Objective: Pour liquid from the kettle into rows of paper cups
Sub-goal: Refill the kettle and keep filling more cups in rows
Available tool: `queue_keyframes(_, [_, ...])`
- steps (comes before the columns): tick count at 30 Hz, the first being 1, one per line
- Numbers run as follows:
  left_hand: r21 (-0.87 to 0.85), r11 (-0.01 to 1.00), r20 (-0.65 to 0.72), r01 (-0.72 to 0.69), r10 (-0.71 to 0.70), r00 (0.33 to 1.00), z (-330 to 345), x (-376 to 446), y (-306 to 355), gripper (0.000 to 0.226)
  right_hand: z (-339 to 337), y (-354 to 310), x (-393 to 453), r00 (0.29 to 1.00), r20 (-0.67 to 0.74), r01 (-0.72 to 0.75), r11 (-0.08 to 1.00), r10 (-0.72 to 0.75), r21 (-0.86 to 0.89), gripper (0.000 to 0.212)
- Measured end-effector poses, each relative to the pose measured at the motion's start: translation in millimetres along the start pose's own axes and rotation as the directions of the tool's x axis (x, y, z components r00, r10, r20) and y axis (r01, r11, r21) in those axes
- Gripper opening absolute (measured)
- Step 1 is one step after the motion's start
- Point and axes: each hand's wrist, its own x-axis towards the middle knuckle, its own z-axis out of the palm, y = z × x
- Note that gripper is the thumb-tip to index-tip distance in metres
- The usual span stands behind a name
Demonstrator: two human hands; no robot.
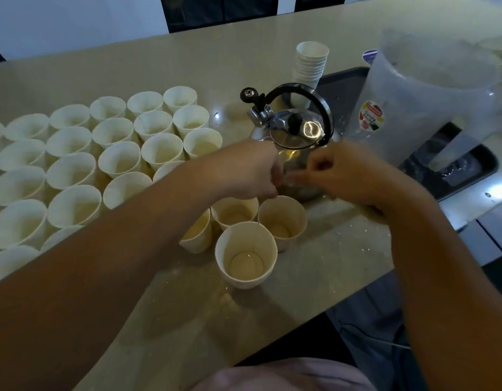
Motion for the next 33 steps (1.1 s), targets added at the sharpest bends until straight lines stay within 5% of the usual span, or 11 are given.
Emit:
queue_keyframes(3, [0.002,1.000,0.009,-0.007,0.007,1.000,8,-3,-2,0.023,8,8,-8,0.933,0.324,-0.121,0.985,0.155,-0.124,0.037])
queue_keyframes(6, [-0.004,1.000,0.005,-0.022,0.022,1.000,13,-2,-1,0.019,13,12,-10,0.891,0.430,-0.134,0.989,0.147,-0.060,0.033])
queue_keyframes(14, [-0.137,0.990,-0.044,-0.028,0.022,0.999,4,-3,5,0.015,-12,2,-13,0.913,0.371,-0.159,0.986,0.169,-0.059,0.031])
queue_keyframes(21, [-0.362,0.931,-0.277,-0.047,-0.059,0.959,-42,-22,4,0.013,-75,-42,9,0.950,0.304,-0.064,0.997,0.074,-0.042,0.034])
queue_keyframes(27, [-0.511,0.859,-0.422,0.039,-0.289,0.859,-80,-62,-25,0.016,-90,-104,48,0.965,0.241,0.114,0.993,-0.107,-0.013,0.038])
queue_keyframes(33, [-0.654,0.749,-0.497,0.107,-0.532,0.686,-111,-119,-89,0.015,-59,-187,102,0.927,0.264,0.263,0.963,-0.267,0.049,0.030])
